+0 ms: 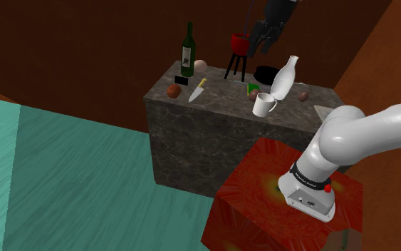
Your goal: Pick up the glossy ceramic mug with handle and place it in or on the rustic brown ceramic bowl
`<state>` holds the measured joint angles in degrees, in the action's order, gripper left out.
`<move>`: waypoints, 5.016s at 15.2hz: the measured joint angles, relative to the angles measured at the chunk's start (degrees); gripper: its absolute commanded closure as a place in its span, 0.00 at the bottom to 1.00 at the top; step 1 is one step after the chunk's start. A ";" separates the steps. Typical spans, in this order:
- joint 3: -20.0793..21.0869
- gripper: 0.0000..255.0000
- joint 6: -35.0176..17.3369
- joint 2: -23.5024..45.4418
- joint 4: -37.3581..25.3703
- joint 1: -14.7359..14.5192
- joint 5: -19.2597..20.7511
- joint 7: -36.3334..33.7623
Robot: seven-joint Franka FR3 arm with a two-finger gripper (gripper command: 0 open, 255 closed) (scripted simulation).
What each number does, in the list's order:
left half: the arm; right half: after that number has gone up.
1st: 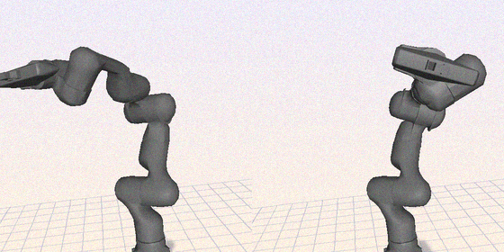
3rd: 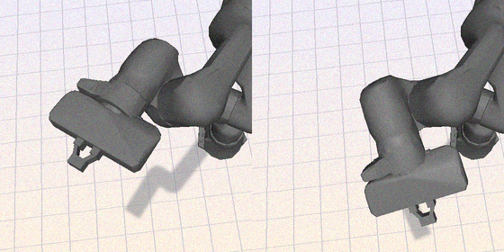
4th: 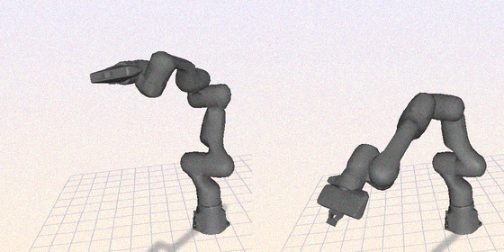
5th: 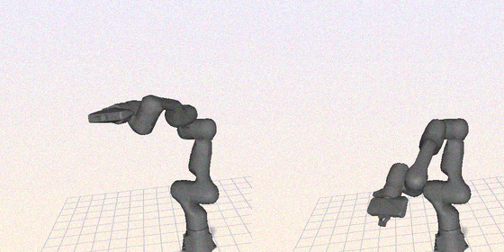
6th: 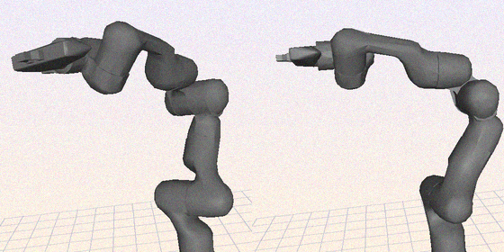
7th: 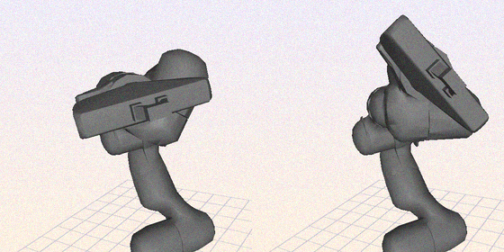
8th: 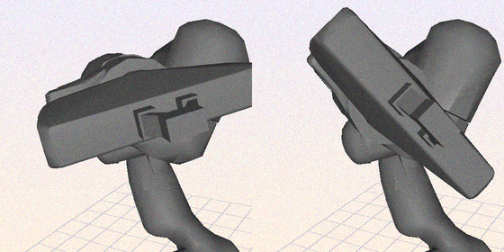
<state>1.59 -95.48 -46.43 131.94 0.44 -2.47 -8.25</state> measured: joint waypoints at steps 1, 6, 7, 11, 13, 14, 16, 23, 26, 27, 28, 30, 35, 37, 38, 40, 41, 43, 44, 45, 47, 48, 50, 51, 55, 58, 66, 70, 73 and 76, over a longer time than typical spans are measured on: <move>0.00 0.00 0.00 0.00 0.00 0.00 0.00 0.00; -2.82 0.00 -3.30 -1.39 5.95 0.79 2.42 4.09; -3.57 0.00 -4.62 -1.83 7.99 1.04 3.09 5.13; -6.95 0.00 -9.15 -2.13 13.85 2.37 6.14 9.52; -8.52 0.00 -11.54 -1.71 16.28 3.07 7.67 11.49; -9.65 0.00 -12.86 -1.57 17.67 3.64 8.66 12.78; -11.63 0.00 -15.42 -0.68 19.74 4.61 10.50 15.06; -18.39 0.00 -25.43 4.96 25.18 8.15 16.93 22.30; -21.36 0.00 -30.31 8.82 26.42 9.50 19.51 25.18; -21.97 0.00 -31.44 9.62 26.76 9.78 20.00 25.68; -22.46 0.00 -32.63 10.45 27.12 9.94 20.35 25.98; -23.02 0.00 -34.75 11.81 27.90 10.04 20.77 26.10; -23.99 0.00 -39.30 14.87 29.39 10.04 21.38 26.04; -24.10 0.00 -39.64 15.13 29.43 10.05 21.43 26.09; -24.12 0.00 -39.70 15.18 29.44 10.05 21.43 26.09; -24.13 0.00 -39.74 15.22 29.44 10.04 21.43 26.10; -24.13 1.00 -39.74 15.22 29.44 10.04 21.43 26.10; -24.13 1.00 -39.74 15.22 29.44 10.04 21.43 26.10; -24.13 1.00 -39.74 15.22 29.44 10.04 21.43 26.10; -24.13 1.00 -39.74 15.22 29.44 10.04 21.43 26.10; -24.13 1.00 -39.74 15.22 29.44 10.04 21.43 26.10; -24.14 1.00 -39.74 15.22 29.45 10.04 21.43 26.10; -24.14 1.00 -39.74 15.22 29.45 10.05 21.44 26.10; -24.14 1.00 -39.74 15.23 29.44 10.05 21.44 26.10; -23.55 1.00 -36.52 13.24 28.16 10.01 20.99 26.27; -22.98 1.00 -33.51 11.37 26.98 10.03 20.61 26.43; -21.42 1.00 -26.02 8.08 22.78 9.62 19.26 26.71; -20.82 1.00 -22.47 6.86 20.43 9.49 18.68 27.03; -20.33 1.00 -19.86 6.10 18.54 9.36 18.24 27.21; -19.86 1.00 -17.30 5.46 16.64 9.25 17.83 27.39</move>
<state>-18.26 -112.78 -40.97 148.58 9.68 15.35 19.14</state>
